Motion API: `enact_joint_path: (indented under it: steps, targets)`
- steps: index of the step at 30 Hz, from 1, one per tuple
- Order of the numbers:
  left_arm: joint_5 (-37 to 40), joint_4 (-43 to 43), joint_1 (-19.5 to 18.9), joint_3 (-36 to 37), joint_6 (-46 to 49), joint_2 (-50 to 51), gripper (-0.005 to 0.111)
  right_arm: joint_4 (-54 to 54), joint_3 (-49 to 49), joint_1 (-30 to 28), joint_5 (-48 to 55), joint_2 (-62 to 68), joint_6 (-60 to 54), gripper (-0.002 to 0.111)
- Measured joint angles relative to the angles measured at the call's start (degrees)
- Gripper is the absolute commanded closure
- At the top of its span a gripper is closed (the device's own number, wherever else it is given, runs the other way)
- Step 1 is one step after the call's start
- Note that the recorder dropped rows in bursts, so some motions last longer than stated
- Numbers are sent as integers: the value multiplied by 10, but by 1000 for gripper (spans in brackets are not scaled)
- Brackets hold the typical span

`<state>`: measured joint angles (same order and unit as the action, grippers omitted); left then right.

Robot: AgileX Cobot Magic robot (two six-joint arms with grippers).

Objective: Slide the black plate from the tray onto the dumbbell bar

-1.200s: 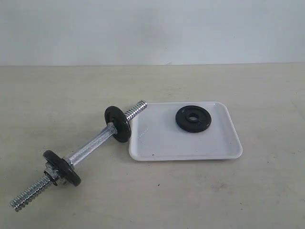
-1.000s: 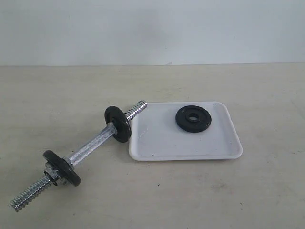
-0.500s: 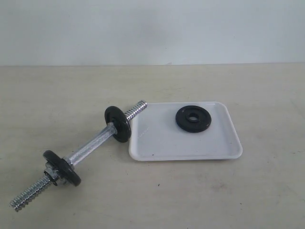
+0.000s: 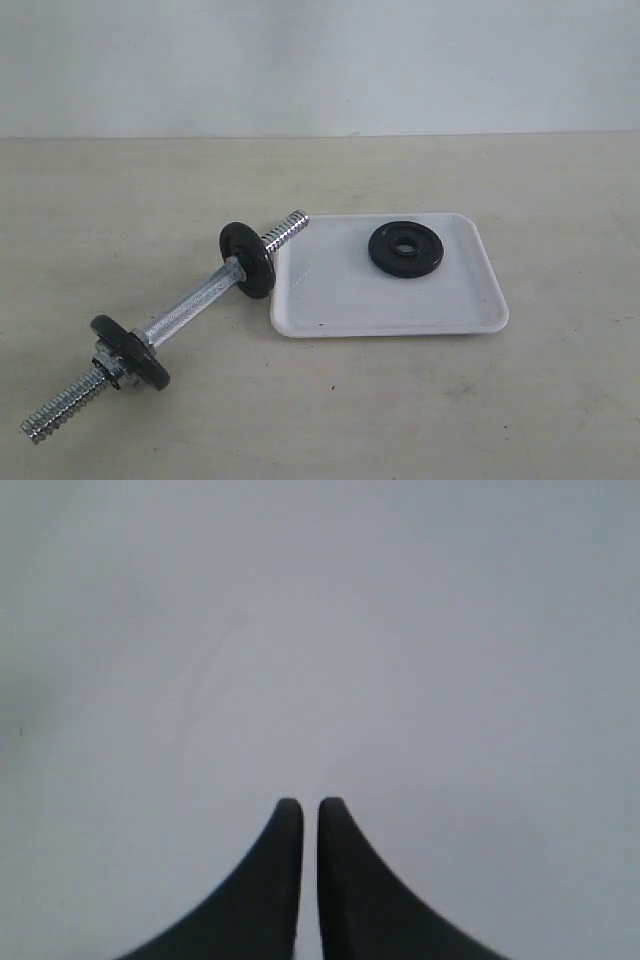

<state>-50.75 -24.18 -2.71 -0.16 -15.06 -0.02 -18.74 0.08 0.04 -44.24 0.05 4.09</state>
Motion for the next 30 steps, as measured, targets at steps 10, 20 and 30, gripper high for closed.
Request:
enact_joint_path:
  steps: [10,20,30]
  targets:
    - [-56,-58,0,0,-306,0,102,69,-1,0,-163,0,208,104]
    - [188,-440,0,-48,-571,0,102,-71,-180,7,540,31,368,104]
    - [173,-745,0,-112,-934,1,102,152,-279,84,815,155,-48,104]
